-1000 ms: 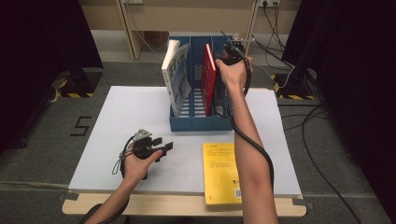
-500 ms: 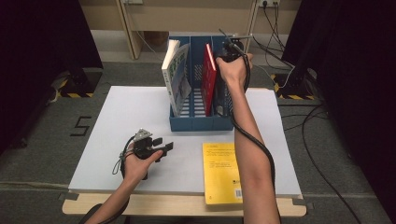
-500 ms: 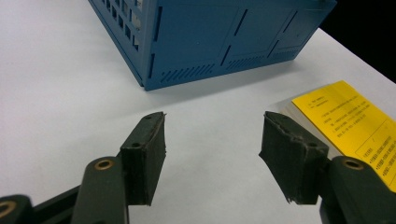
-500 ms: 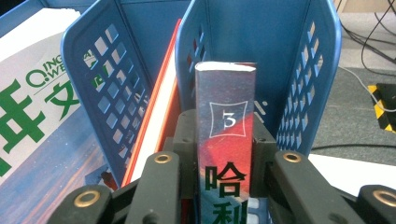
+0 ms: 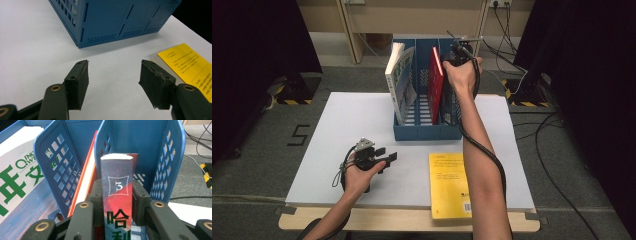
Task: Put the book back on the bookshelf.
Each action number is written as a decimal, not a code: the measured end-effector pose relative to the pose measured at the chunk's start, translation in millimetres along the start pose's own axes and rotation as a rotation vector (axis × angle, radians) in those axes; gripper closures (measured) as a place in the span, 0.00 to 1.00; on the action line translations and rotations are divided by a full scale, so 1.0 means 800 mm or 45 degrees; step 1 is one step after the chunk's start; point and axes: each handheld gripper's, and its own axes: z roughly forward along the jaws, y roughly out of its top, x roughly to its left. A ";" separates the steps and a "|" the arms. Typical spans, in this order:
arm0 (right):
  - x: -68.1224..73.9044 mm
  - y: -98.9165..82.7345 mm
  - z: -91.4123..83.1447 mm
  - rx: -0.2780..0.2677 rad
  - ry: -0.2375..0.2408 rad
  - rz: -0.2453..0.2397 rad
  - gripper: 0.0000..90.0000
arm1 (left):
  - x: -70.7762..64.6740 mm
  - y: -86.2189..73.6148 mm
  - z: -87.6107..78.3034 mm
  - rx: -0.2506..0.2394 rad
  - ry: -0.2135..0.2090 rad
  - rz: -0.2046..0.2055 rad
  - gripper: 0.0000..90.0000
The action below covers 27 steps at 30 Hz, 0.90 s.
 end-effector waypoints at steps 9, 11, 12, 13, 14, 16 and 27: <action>0.005 0.002 0.003 0.001 -0.051 -0.032 0.82 | 0.001 0.000 0.000 -0.003 -0.002 0.000 0.44; 0.005 0.000 0.003 -0.007 -0.060 -0.027 0.83 | 0.001 0.000 -0.001 -0.003 0.001 0.003 0.44; 0.005 0.000 0.002 -0.012 -0.062 -0.028 0.83 | 0.002 0.000 -0.001 -0.004 0.001 0.004 0.44; 0.006 -0.001 0.002 -0.021 -0.066 -0.029 0.83 | 0.002 0.001 -0.002 -0.005 0.004 0.000 0.44; 0.006 -0.002 0.001 -0.026 -0.065 -0.033 0.83 | 0.002 0.001 -0.002 -0.004 0.005 0.000 0.44; 0.006 -0.004 -0.003 -0.043 -0.068 -0.036 0.83 | 0.004 0.001 -0.002 -0.007 0.007 -0.006 0.44; 0.005 -0.024 -0.031 -0.225 -0.087 -0.026 0.83 | 0.003 -0.001 -0.001 0.000 0.008 -0.001 0.44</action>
